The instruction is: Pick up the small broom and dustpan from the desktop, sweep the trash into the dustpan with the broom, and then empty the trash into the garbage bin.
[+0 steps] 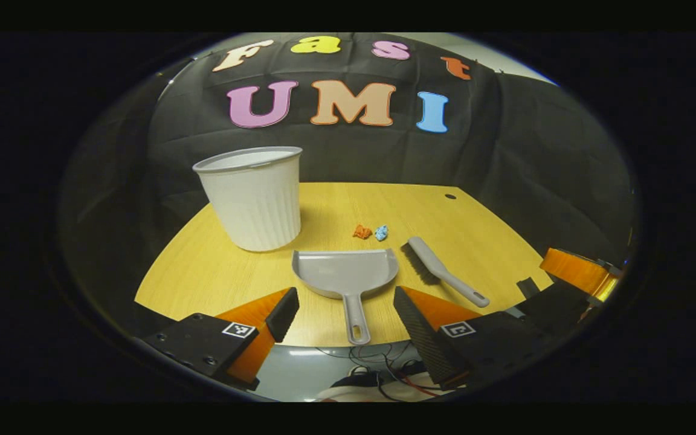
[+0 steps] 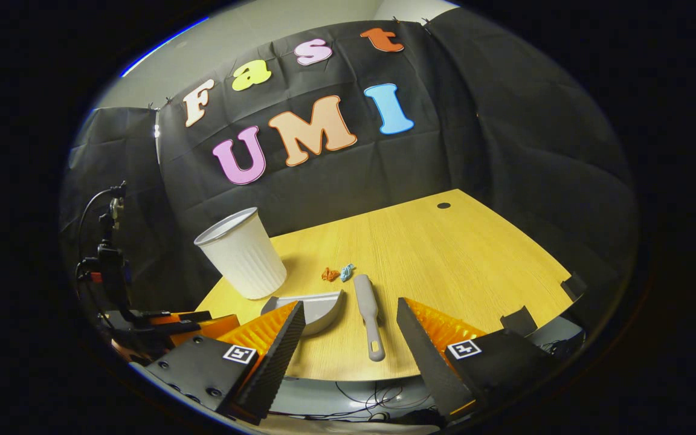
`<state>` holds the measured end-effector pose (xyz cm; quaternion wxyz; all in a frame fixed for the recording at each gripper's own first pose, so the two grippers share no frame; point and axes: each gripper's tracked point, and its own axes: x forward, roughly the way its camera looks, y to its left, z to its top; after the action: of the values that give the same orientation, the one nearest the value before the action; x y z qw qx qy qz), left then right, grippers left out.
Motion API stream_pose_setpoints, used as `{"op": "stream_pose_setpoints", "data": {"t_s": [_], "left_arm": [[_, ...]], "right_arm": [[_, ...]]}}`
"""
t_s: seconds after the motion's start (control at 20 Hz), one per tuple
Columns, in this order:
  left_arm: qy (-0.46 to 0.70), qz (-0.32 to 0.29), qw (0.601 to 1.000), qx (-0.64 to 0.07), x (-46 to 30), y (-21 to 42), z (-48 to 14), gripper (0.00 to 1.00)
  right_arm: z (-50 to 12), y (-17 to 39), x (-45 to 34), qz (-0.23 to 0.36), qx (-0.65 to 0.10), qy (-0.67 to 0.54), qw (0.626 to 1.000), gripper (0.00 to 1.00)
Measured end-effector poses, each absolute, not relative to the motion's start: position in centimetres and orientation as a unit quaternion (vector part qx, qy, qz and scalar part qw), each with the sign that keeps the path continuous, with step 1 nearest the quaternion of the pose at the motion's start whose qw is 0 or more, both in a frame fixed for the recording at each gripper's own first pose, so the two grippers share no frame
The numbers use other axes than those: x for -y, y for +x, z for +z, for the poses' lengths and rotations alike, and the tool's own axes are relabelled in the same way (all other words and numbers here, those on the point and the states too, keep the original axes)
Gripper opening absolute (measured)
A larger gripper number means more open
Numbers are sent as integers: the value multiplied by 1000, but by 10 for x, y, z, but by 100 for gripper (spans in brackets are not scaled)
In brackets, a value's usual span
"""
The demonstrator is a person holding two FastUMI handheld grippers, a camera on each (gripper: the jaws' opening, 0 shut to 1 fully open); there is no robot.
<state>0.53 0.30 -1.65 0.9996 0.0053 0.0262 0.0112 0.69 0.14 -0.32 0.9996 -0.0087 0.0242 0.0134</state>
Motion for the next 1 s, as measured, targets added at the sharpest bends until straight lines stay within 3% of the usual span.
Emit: {"op": "stream_pose_setpoints", "data": {"t_s": [1.0], "left_arm": [[-25, 29, 998, -49, -14, 11, -24, 95]], "right_arm": [[-7, 18, 0, 22, -46, 5, 999, 99]]}}
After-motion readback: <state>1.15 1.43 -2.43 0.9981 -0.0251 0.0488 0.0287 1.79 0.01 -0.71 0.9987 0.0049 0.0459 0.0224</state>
